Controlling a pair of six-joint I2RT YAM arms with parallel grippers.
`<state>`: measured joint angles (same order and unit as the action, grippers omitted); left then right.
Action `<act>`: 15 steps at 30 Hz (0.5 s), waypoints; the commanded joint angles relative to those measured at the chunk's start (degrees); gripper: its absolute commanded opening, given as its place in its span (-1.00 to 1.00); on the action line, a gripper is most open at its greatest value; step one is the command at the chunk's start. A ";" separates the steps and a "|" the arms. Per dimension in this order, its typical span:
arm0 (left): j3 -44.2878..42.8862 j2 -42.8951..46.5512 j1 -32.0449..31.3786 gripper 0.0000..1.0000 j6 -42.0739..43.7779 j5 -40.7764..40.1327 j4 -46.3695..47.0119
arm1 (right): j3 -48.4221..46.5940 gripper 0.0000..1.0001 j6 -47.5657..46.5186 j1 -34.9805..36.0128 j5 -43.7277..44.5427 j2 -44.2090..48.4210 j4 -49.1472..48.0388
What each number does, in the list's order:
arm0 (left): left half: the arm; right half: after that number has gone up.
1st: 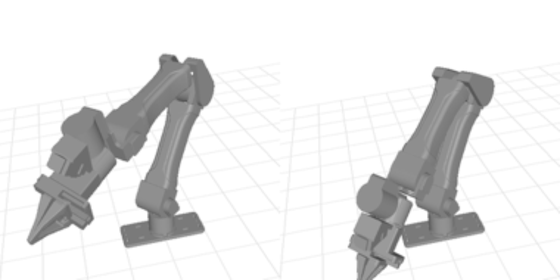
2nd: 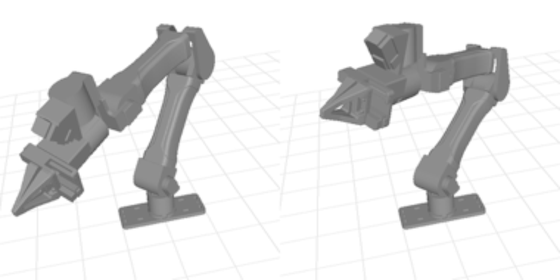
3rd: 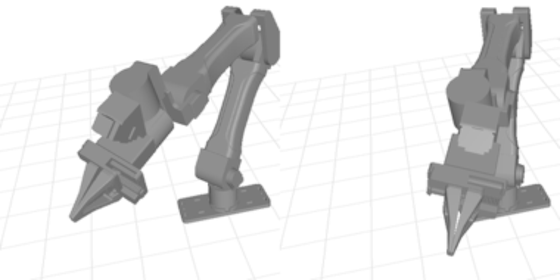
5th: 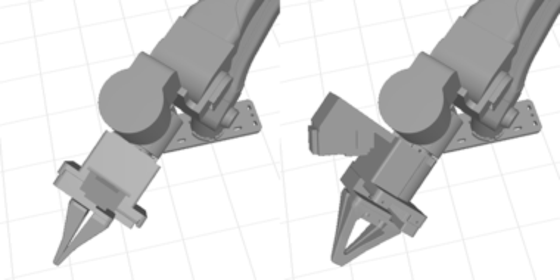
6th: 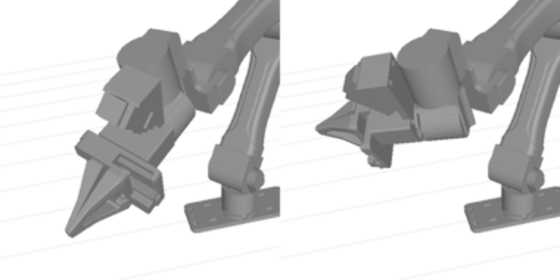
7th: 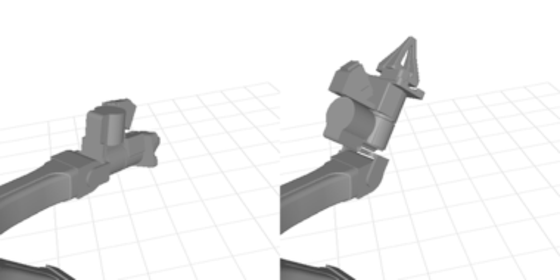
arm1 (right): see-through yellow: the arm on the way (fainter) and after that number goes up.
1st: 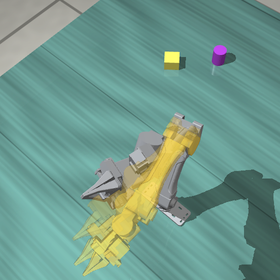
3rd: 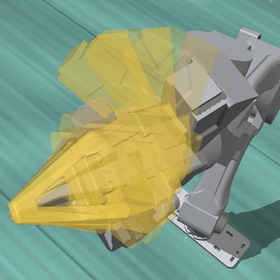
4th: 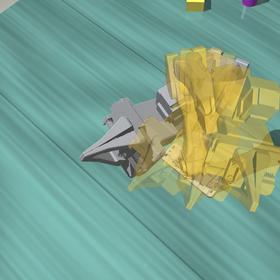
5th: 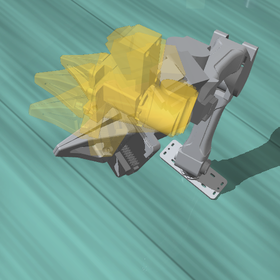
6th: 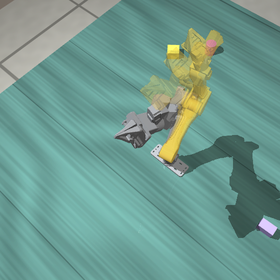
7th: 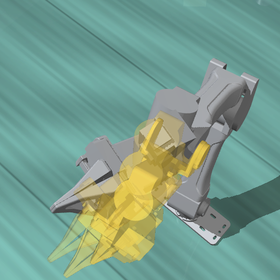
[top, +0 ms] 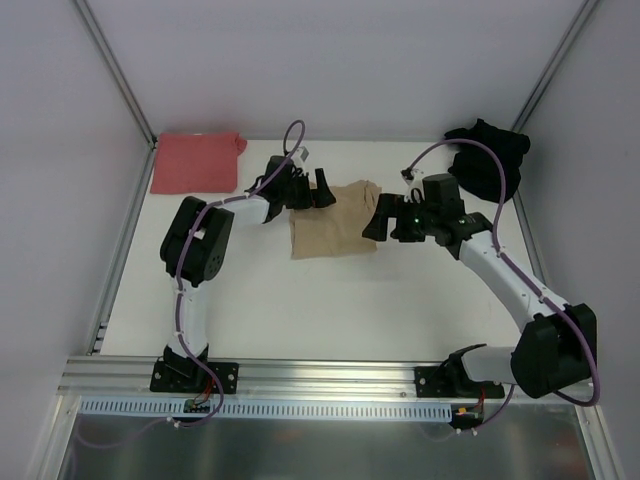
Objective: Fold and stack the t-shirts
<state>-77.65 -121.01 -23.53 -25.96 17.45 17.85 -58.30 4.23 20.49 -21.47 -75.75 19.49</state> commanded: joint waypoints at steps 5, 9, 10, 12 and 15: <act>4.69 15.00 0.59 0.97 1.86 1.27 0.10 | 0.21 0.99 -1.50 -0.36 1.79 3.24 1.43; 7.33 25.28 0.68 0.97 5.21 1.80 -9.12 | 1.26 0.99 -0.72 -0.45 1.27 0.70 -0.05; 8.47 26.86 0.68 0.97 5.30 1.97 -11.93 | 2.05 0.99 -0.28 -0.36 0.82 0.25 -0.67; 13.47 31.26 0.94 0.97 5.47 2.67 -12.57 | 3.54 0.99 1.65 -0.36 -0.40 -0.19 -3.30; 20.59 33.65 2.95 0.97 2.95 5.29 -10.91 | 6.88 0.99 4.46 -0.36 -1.81 0.85 -6.20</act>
<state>-62.76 -86.91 -22.68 -22.90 19.57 10.39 -53.36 5.82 20.45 -21.19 -75.53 17.06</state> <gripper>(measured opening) 0.988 0.993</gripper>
